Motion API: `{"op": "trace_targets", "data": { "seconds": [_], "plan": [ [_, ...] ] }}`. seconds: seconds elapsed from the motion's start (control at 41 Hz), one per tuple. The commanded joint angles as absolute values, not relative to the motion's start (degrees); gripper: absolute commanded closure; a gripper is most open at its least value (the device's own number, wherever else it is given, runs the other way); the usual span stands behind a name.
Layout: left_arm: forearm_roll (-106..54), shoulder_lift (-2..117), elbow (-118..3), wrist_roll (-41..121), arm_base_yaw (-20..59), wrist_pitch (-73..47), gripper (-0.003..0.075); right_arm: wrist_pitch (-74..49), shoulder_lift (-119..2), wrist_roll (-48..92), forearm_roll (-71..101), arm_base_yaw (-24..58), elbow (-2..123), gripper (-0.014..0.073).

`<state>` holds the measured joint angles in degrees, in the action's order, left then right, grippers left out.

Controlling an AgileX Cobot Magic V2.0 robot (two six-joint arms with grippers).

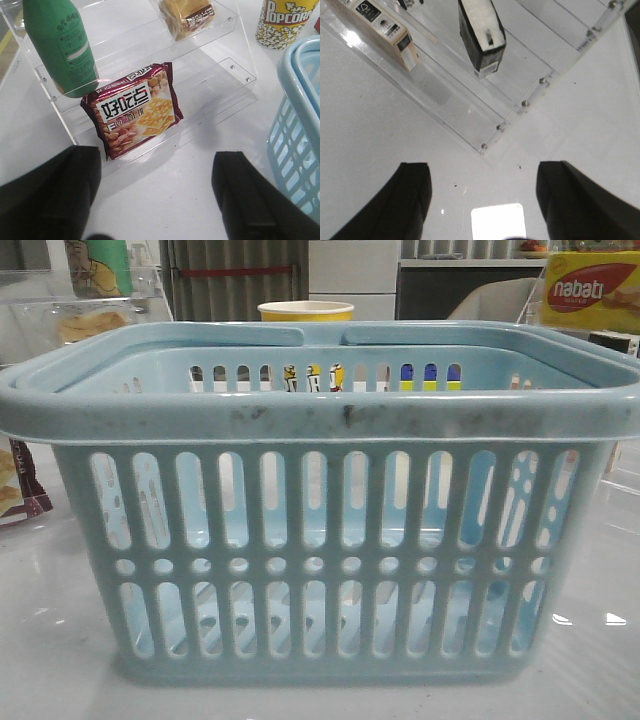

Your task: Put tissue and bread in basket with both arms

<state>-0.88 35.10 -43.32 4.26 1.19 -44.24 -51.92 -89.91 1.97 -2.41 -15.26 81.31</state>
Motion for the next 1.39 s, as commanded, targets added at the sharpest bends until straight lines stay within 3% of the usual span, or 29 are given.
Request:
{"op": "trace_targets", "data": {
  "seconds": [0.0,0.341,1.049,1.171,1.366],
  "plan": [
    [-1.5,35.6,-44.8,4.2,1.2,-39.7,0.0192,-49.9,-91.5,3.4,-2.7,-15.5,86.6,0.0043],
    [-1.5,35.6,-44.8,4.2,1.2,-39.7,0.0192,-46.4,-101.5,3.6,-2.7,-15.5,94.1,0.0043],
    [-1.5,35.6,-44.8,4.2,1.2,-39.7,0.0192,-34.9,-109.1,3.6,-2.7,-15.5,95.0,0.0046],
    [-1.5,35.6,-44.8,4.2,1.2,-39.7,0.0192,-34.9,-109.5,3.6,-2.7,-15.5,95.0,0.0125],
    [-1.5,35.6,-44.8,4.2,1.2,-39.7,0.0192,-35.1,-109.3,3.6,-2.7,-15.5,95.6,0.0347]
  ]
}}
